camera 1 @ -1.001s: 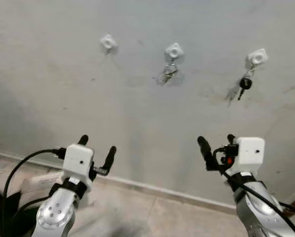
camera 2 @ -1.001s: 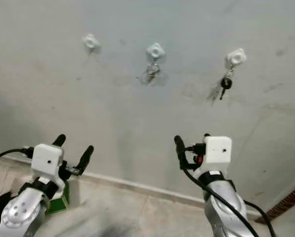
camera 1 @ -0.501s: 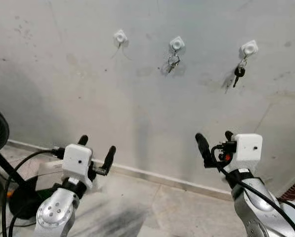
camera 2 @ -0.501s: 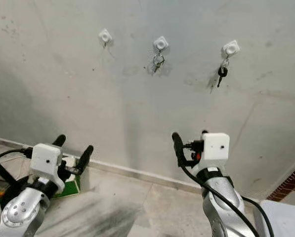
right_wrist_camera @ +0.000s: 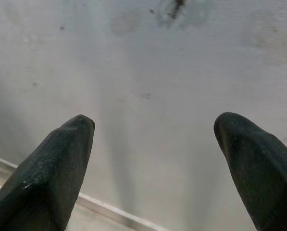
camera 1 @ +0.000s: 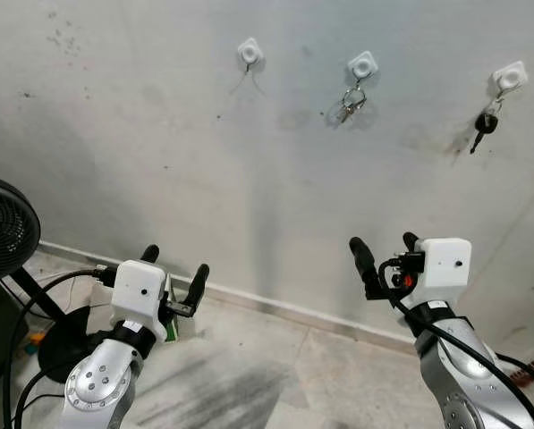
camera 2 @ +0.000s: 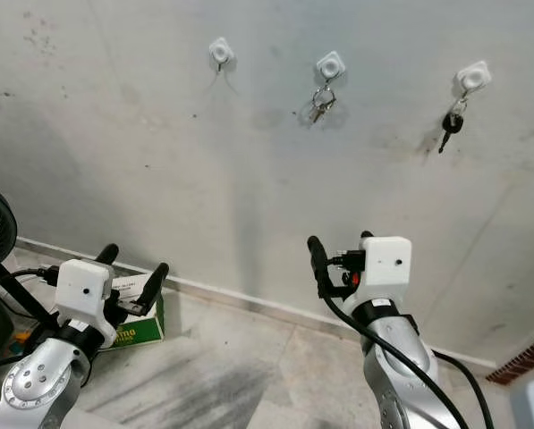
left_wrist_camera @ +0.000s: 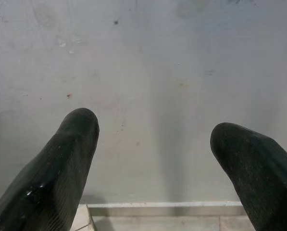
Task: Hang keys on a hook
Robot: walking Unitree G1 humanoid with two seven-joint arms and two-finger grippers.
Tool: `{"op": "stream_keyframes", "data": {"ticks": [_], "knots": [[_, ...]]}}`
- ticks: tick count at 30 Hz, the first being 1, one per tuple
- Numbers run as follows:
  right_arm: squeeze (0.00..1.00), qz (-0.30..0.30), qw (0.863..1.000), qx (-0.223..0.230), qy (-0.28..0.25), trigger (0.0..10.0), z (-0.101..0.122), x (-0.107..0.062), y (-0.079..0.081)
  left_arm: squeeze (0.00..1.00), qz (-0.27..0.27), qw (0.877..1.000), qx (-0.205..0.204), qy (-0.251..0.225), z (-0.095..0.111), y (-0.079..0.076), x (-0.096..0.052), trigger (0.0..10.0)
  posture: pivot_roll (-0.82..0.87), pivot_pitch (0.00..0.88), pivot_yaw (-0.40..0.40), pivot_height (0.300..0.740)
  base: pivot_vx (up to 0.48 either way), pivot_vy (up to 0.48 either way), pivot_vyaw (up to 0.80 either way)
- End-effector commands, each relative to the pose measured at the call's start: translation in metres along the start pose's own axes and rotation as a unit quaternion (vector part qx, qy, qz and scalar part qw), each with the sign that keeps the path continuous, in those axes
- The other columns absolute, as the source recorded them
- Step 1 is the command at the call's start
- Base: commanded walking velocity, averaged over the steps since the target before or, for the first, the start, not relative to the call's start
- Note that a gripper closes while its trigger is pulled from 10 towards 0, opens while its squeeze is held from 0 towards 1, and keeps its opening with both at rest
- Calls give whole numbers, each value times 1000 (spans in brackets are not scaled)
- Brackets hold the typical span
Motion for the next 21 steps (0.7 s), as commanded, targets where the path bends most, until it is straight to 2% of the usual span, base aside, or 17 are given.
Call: {"op": "stream_keyframes", "data": {"ticks": [1,3,9,16,21], "knots": [[0,-8,1000,-2,4,10000,-1,0,-5,0,-8,1000,-3,4,-2,-3,0,10000,35,0,33,740,0,0,0],[0,-7,1000,-2,3,10000,-1,0,-5,0,-9,1000,-2,5,-2,-4,0,10000,36,0,33,740,0,127,0],[0,-9,1000,-3,3,10000,-1,2,-6,0,-16,1000,-9,7,-3,-5,1,10000,36,0,34,740,0,480,0],[0,-12,1000,-5,-2,10000,2,3,-7,0,-23,1000,-6,5,-3,-7,2,10000,29,0,36,740,0,480,-745],[0,-11,1000,-4,-3,10000,2,4,-7,0,-17,1000,-6,0,-2,-6,3,10000,29,0,35,740,0,48,-588]]}}
Point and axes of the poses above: a point about 5 cm out from each wrist's last joint towards the gripper, its own x axis pointing out of the wrist towards the gripper, its own z axis along the axis of the wrist's last joint, y = z × x, the point moved 2 cm from there along x, pointing out of the wrist towards the gripper, and after that the axes turned 12 degrees about x, right-handed, at the moved point
